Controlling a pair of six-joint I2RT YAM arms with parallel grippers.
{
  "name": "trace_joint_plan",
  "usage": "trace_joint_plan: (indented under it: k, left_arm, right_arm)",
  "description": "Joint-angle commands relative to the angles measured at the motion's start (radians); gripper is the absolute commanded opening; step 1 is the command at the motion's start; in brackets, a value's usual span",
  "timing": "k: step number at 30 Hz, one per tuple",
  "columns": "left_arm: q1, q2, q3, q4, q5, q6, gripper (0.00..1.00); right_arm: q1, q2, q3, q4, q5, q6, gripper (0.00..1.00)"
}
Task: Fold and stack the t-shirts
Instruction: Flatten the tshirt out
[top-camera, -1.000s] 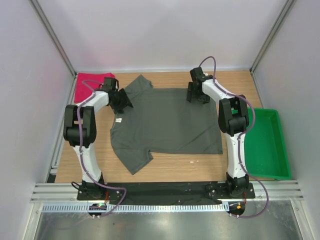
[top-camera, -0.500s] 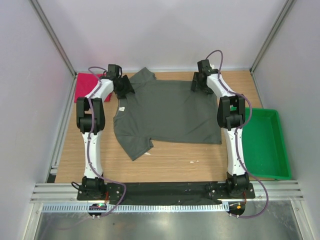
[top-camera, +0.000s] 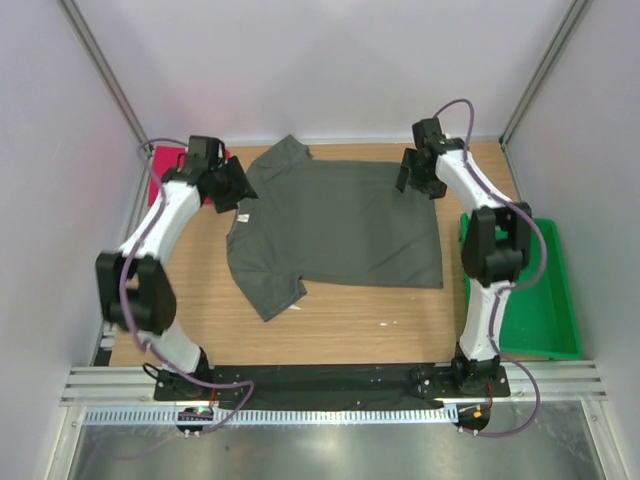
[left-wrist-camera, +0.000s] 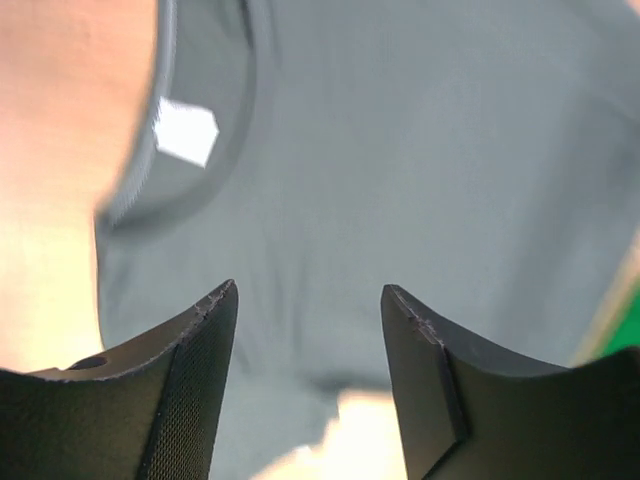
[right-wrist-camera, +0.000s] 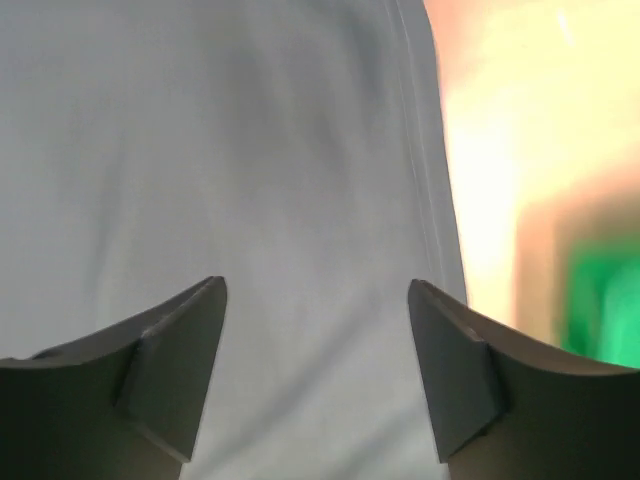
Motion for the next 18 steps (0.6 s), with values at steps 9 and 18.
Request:
trace_joint_plan:
  k: [9,18]
  left_arm:
    - [-0.160,-0.719,-0.816,0.064,0.007,-0.335,0.50]
    - [-0.198,-0.834,-1.065,0.127,0.019,-0.539,0.48]
  right_arm:
    - [0.021,-0.636,-0.721,0.103,-0.261,0.130,0.56]
    - [0.022,-0.792,-0.846,0.068,-0.273,0.113,0.54]
